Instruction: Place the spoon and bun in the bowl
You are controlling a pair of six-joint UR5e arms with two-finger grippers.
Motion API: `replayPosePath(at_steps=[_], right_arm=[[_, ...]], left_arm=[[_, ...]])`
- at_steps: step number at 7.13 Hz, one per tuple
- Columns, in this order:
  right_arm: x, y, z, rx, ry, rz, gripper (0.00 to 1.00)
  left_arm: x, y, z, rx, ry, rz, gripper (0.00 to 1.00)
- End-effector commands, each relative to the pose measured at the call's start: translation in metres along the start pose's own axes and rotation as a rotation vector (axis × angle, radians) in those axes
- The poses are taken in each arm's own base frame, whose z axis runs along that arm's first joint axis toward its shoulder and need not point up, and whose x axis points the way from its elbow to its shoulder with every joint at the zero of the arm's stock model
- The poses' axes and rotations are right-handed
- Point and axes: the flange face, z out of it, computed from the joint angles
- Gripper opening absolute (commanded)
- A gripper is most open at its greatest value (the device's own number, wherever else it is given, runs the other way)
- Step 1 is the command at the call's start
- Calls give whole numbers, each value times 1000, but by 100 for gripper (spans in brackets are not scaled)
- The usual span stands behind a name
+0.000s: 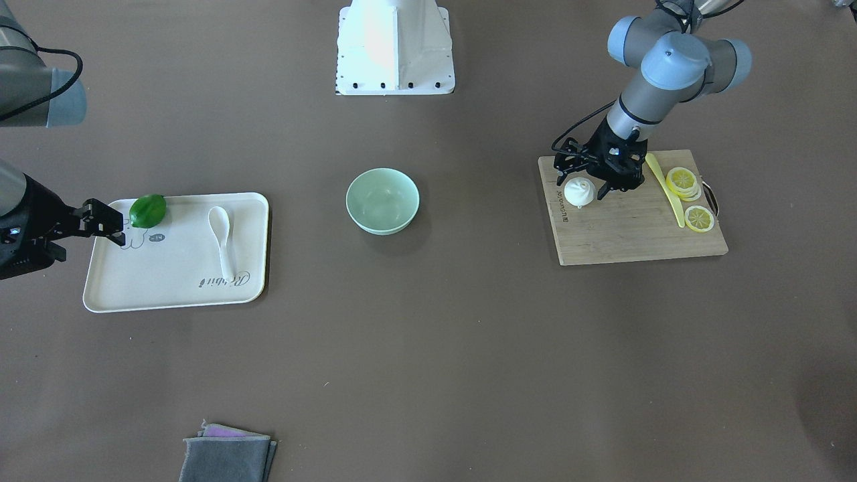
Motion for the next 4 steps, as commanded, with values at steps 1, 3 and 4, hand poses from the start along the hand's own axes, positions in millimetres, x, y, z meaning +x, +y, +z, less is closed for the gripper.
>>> replayPosePath(at_steps=[1, 3, 4], right_arm=[[-1, -1, 2, -4, -1, -1, 100], [-4, -1, 2, -4, -3, -5, 100], [-5, -1, 3, -5, -2, -6, 100]], left_arm=[[-1, 0, 1, 0, -1, 1, 0], [12, -7, -30, 38, 38, 10, 0], [14, -18, -41, 40, 67, 5, 0]])
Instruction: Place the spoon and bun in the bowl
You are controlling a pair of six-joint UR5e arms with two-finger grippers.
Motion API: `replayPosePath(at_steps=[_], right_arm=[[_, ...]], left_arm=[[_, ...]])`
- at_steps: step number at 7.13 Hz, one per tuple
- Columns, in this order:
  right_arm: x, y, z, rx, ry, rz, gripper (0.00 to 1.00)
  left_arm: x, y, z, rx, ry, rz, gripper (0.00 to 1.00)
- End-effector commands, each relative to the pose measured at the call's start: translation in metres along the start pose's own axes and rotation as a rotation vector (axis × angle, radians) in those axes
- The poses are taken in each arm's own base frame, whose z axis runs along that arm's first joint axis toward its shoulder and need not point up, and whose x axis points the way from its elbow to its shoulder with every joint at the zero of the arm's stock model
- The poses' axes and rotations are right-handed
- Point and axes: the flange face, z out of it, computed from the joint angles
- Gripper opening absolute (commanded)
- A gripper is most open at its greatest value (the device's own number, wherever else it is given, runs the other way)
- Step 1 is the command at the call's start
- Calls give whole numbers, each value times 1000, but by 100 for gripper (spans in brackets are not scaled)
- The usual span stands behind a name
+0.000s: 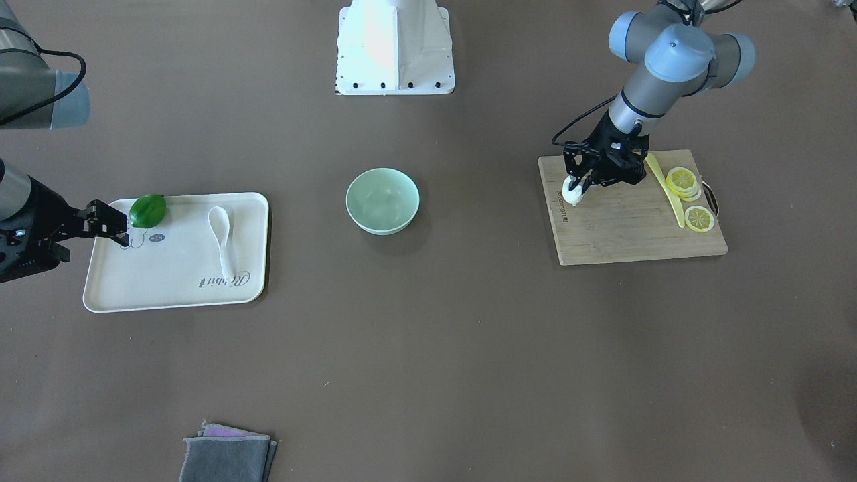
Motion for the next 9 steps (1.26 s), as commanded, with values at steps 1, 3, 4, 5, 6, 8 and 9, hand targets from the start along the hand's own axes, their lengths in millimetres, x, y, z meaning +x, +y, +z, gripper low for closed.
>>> replayPosePath(at_steps=[1, 3, 4, 5, 6, 8, 9], right_arm=[[-6, -2, 3, -2, -1, -8, 100], [-22, -20, 12, -6, 5, 0, 100], [-28, -32, 16, -9, 5, 7, 100], [-39, -43, 19, -9, 4, 11, 100], [-50, -50, 22, 0, 16, 2, 100], [-83, -51, 29, -7, -1, 44, 100], [-90, -48, 34, -1, 12, 33, 100]], left_arm=[[26, -43, -29, 55, 67, 6, 0], [118, -118, -46, 48, 58, -11, 0], [147, -140, -51, 52, 68, -19, 0], [175, -141, -43, 41, 95, -56, 0], [218, -154, -31, 61, 100, -39, 0], [285, -165, -19, 75, 122, -85, 0], [301, -152, -6, 88, 107, -71, 0]])
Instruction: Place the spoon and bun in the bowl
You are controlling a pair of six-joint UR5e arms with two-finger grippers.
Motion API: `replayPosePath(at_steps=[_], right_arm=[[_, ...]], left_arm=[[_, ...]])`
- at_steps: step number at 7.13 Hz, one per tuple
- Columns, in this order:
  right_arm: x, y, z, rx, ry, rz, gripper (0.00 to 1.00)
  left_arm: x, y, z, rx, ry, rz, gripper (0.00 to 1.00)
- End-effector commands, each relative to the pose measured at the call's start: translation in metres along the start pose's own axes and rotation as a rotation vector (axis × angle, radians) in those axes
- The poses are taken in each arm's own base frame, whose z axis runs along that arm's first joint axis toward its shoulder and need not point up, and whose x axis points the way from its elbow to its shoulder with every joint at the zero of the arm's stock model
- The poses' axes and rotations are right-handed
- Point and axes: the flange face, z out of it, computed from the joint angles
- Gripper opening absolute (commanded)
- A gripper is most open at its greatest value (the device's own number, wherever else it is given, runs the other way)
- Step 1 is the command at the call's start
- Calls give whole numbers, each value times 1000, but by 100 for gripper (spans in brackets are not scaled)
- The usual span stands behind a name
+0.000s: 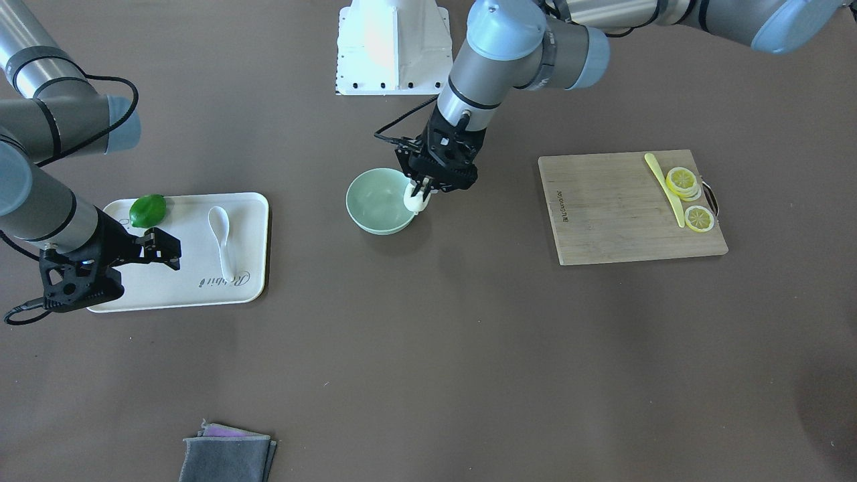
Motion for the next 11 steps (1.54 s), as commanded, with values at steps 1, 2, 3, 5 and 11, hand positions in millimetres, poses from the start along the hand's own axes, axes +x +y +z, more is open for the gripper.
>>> replayPosePath(at_steps=[1, 2, 3, 5, 11], right_arm=[[-24, 8, 15, 10, -5, 0, 100], [-33, 12, 19, 28, -22, 27, 100], [-38, 14, 18, 32, -30, 55, 100], [-58, 26, 13, 49, -38, 20, 100], [-80, 57, 65, 19, 0, -2, 93]], left_arm=[[33, 9, 27, 21, -26, 5, 0], [28, 8, 42, 9, -48, 2, 0], [28, 8, 44, 17, -49, 1, 25], [25, 8, 57, 80, -55, 11, 98], [16, -9, 43, 134, -47, 6, 98]])
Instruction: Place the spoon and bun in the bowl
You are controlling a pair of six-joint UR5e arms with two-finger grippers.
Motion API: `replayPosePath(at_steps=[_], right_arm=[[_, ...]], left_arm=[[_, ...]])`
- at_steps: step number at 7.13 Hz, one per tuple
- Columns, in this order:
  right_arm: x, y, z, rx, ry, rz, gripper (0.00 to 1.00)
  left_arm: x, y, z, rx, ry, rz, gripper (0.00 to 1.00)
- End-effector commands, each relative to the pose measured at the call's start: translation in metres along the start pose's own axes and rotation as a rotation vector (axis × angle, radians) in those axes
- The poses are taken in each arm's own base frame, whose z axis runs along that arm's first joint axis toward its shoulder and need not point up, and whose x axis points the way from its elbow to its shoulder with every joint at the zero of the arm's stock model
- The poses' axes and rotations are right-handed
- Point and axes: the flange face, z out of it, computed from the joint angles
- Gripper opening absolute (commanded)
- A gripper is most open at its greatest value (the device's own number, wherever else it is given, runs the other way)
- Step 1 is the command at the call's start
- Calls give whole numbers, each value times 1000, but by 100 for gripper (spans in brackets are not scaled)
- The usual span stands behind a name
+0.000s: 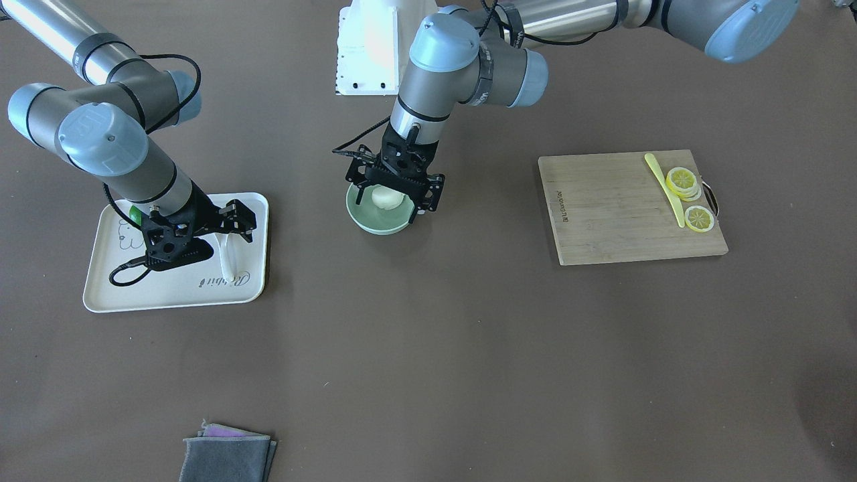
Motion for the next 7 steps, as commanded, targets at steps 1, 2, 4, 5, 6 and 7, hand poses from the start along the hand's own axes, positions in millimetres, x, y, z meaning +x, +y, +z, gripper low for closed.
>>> replayPosePath(at_steps=[1, 2, 4, 5, 6, 7], right_arm=[[6, 12, 20, -10, 42, -11, 92], [9, 17, 26, -21, 50, -12, 87], [10, 16, 33, -18, 66, -11, 74], [7, 15, 32, -14, 64, -12, 71], [8, 13, 30, -10, 66, -10, 61], [10, 12, 30, 2, 77, -9, 26]], left_arm=[[-6, -7, -3, 11, -4, -2, 98], [-8, -10, -5, 17, -5, -2, 98], [-13, -8, -2, 15, -9, -1, 98], [-14, -8, -2, 14, -11, 2, 98], [-14, -8, -2, 15, -9, 2, 98], [-15, -7, -1, 15, -9, 5, 98]])
